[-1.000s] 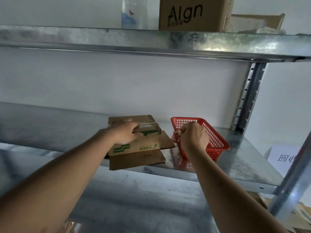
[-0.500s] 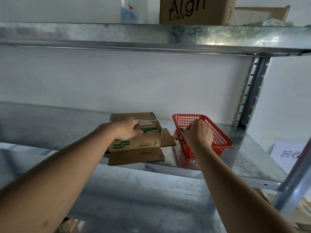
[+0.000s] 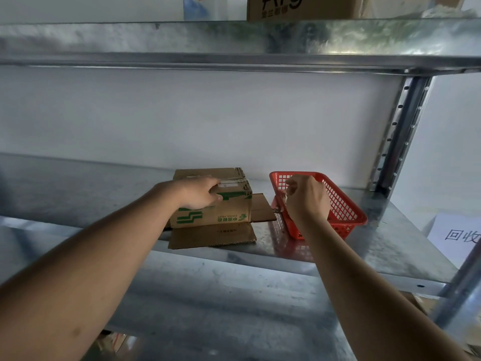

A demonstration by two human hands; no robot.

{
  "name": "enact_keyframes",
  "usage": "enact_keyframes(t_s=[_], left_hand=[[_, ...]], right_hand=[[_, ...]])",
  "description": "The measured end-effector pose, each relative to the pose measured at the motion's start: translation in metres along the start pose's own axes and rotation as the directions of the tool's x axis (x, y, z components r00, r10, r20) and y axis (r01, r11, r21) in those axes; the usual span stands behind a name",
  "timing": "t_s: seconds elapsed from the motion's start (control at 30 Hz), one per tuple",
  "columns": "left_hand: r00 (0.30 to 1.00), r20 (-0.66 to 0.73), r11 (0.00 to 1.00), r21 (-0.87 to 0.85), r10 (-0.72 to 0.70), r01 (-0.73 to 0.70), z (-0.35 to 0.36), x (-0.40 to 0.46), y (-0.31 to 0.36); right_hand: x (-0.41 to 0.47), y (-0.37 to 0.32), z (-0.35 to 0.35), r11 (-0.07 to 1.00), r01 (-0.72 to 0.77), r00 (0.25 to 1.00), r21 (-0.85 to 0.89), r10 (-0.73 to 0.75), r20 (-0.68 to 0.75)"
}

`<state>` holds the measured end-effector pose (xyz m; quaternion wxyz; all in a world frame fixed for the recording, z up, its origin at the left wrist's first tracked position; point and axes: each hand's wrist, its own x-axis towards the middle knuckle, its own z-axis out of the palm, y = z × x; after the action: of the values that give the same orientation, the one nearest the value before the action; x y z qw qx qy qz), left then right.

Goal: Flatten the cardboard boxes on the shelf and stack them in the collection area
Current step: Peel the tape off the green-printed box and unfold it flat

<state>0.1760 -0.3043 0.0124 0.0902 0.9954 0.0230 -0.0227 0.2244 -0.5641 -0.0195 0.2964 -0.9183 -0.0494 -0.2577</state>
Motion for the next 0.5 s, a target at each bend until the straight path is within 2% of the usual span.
enact_keyframes(t_s=[0.13,0.33,0.43,0.5], left_hand=[[0.998,0.042,0.999,-0.01,-0.035,0.036,-0.004,0.002,0.004],[0.992,-0.03,0.989,-0.083,-0.125,0.122,0.006,0.004,0.023],[0.985,-0.138,0.994,-0.009,-0.105,0.105,0.014,0.004,0.025],[0.972,-0.227,0.997,0.028,-0.061,0.069,0.019,0.003,0.02]], right_hand=[[0.005,0.002,-0.001,0.999,0.02,0.999,0.047,-0.018,-0.031],[0.008,-0.01,-0.004,0.976,0.216,0.97,0.017,-0.212,-0.118],[0.013,-0.017,-0.003,0.948,0.284,0.957,0.145,-0.29,0.023],[0.013,-0.024,0.0,0.921,0.335,0.92,0.198,-0.365,0.142]])
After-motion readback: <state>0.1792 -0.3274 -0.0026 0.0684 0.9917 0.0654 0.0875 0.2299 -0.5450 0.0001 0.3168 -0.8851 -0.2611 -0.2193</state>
